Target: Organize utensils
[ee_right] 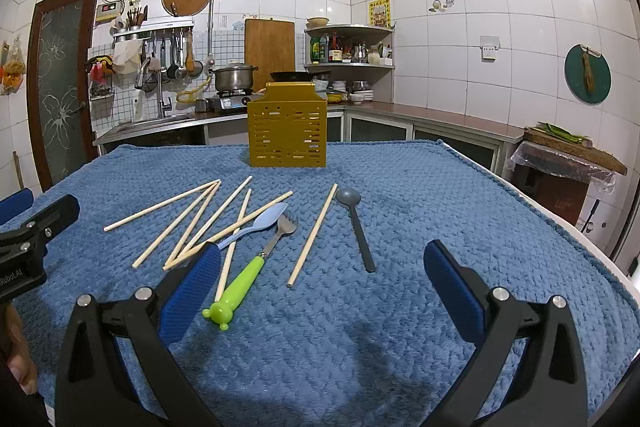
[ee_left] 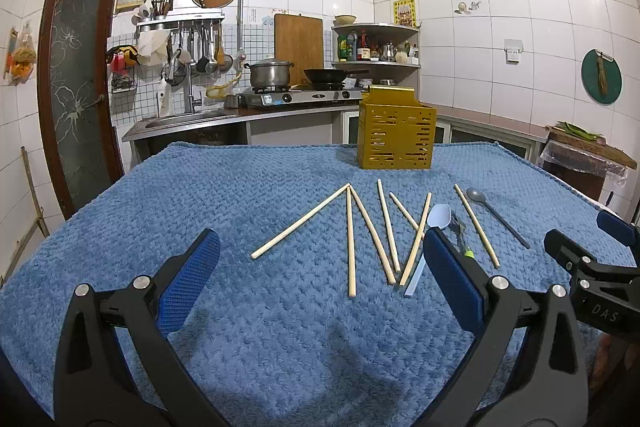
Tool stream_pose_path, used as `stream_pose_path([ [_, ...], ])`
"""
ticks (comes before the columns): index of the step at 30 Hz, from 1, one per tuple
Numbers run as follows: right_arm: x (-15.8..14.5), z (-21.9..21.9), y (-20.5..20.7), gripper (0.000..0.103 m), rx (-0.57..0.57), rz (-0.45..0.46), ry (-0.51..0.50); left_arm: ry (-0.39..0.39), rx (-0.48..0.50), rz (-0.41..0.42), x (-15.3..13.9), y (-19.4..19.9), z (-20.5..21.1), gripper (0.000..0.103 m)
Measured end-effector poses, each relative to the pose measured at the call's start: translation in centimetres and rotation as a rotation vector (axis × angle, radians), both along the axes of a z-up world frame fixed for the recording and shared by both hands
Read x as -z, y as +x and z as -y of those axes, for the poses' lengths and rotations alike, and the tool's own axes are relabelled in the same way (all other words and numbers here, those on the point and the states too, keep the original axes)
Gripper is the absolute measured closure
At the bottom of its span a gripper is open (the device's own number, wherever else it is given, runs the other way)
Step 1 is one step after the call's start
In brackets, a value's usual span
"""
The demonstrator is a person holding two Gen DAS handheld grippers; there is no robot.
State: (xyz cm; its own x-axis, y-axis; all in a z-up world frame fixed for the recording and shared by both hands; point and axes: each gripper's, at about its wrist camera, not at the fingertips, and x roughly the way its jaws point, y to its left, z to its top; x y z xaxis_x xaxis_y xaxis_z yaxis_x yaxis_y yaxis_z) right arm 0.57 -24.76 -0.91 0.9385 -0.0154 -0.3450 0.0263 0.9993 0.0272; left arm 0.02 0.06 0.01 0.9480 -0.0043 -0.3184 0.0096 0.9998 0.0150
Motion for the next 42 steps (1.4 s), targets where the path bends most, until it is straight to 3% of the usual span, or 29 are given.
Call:
stream_pose_path([
  [42,-1.4,0.6,-0.2,0.004,0.008,0.014,-0.009,0.000,0.001,-0.005,0.5,0.2,0.1,0.005],
])
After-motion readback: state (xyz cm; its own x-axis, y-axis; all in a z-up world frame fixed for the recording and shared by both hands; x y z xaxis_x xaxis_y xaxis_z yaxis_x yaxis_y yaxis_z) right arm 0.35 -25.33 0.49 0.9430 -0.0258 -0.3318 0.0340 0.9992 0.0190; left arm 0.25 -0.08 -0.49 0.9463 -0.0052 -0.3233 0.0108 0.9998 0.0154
